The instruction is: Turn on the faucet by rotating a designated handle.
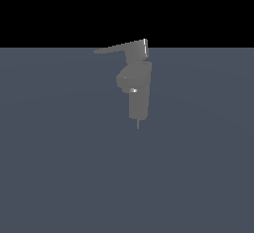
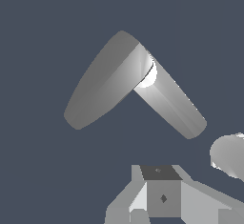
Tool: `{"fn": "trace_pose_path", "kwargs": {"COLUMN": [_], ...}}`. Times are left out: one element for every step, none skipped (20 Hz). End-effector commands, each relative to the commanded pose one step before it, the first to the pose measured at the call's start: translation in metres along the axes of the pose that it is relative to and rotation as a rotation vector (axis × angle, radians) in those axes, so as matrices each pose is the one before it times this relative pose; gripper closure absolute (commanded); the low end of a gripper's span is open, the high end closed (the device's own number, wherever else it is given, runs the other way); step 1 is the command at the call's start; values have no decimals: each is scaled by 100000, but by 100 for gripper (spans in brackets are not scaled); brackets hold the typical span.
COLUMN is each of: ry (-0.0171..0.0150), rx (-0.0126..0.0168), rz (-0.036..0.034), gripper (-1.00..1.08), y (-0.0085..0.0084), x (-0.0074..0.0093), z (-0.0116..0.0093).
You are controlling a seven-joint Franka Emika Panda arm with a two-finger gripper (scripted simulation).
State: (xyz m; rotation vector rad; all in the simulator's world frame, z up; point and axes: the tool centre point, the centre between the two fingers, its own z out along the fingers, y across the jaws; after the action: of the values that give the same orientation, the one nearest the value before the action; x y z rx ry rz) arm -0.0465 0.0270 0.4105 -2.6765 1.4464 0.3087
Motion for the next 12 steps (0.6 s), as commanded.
{"fn": "trace_pose_path", "kwargs": {"ry": [-128,21,54,87,120,154,187,220,253,285,317,349], "rx": [-727,-317,-322,-325,-326,-327,-325,-321,-316,-309,-301,-291], "rz": [6978,2727,2725,2722,2717,2715,2710,2704,2698,2693,2685,2678], "gripper": [108,108,108,108,108,108,108,108,108,108,108,108], "y": [-1257,-506,-510,-514,-517,-520,-522,-523,-523,-523,-522,-521], "x": [681,231,215,198,181,164,147,129,111,94,75,57], "z": [868,358,366,373,381,388,395,402,409,415,422,428]}}
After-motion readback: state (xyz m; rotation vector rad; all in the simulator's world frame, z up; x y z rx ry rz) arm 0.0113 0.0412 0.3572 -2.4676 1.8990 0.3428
